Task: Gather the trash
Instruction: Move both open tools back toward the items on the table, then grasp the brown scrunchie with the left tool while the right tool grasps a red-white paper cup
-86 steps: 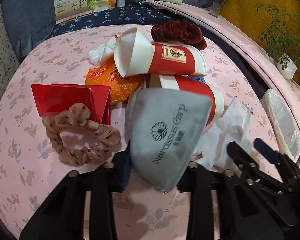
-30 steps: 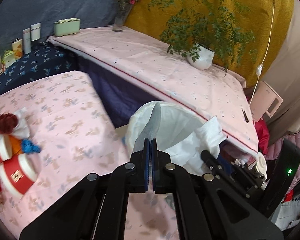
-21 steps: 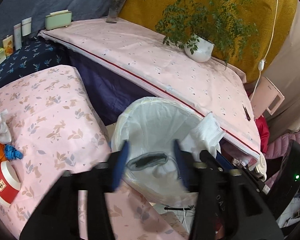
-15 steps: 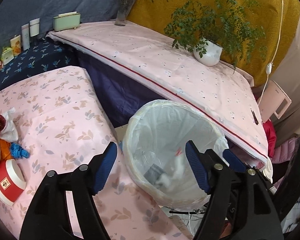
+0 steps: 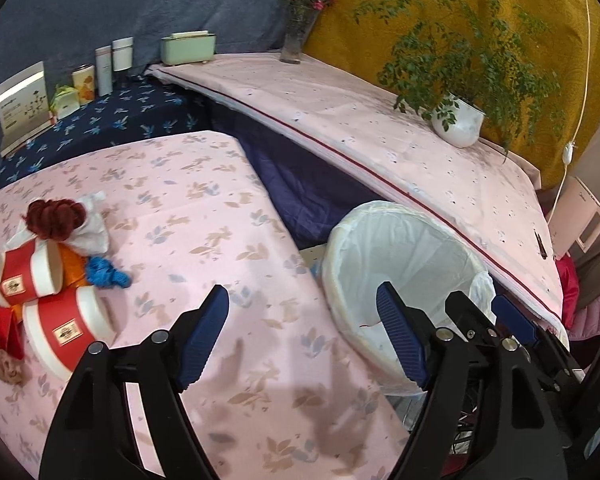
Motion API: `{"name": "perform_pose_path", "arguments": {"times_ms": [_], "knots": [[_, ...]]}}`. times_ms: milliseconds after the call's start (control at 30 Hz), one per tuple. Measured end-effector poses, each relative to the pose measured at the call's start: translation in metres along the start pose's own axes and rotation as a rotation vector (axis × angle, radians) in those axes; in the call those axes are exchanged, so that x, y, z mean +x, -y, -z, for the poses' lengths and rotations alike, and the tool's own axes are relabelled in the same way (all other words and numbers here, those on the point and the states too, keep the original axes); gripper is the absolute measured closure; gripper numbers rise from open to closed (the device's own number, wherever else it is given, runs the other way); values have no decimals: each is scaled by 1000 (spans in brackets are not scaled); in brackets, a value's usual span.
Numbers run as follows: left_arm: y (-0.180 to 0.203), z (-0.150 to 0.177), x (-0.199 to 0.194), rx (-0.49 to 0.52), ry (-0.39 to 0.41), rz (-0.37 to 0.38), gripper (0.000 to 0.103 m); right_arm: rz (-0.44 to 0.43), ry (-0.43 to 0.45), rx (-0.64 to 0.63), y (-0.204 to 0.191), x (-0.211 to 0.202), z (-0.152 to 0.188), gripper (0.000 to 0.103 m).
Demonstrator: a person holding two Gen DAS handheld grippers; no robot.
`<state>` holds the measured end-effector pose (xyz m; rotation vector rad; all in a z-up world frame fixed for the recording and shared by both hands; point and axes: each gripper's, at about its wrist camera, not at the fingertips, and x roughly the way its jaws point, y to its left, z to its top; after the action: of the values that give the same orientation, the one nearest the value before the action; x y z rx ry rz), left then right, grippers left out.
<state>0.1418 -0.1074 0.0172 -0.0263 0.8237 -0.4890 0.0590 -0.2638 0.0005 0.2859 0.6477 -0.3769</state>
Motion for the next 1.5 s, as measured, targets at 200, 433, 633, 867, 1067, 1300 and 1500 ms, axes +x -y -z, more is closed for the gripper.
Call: {"name": "perform_pose_path", "arguments": {"times_ms": [200,433,633,867,1067,1300,1500], "knots": [[-31,8,-21,-54,18,-58,20,-27,9,-49,-28,-12,5,28],[-77,21,-42,-133,29,-154,14,-76,-1,-99,-63,-21,16,23],[-114,32,-54,-181,26,-213,14,-119,-22,-146,-95,-25,26,22],[-152,47,-70,-227,23,-277,14,-167,-34,-199,-132,-31,39,19],[-185,61,-81,-270,14,-321,14,-199,-53,-240,-162,-34,51,19],[-222,78,-89,-328,-3,-362,14,-235,-89,-278,-194,-31,66,19],[-251,91,-91,-365,-22,-383,14,-260,-115,-317,-223,-25,82,19]]}}
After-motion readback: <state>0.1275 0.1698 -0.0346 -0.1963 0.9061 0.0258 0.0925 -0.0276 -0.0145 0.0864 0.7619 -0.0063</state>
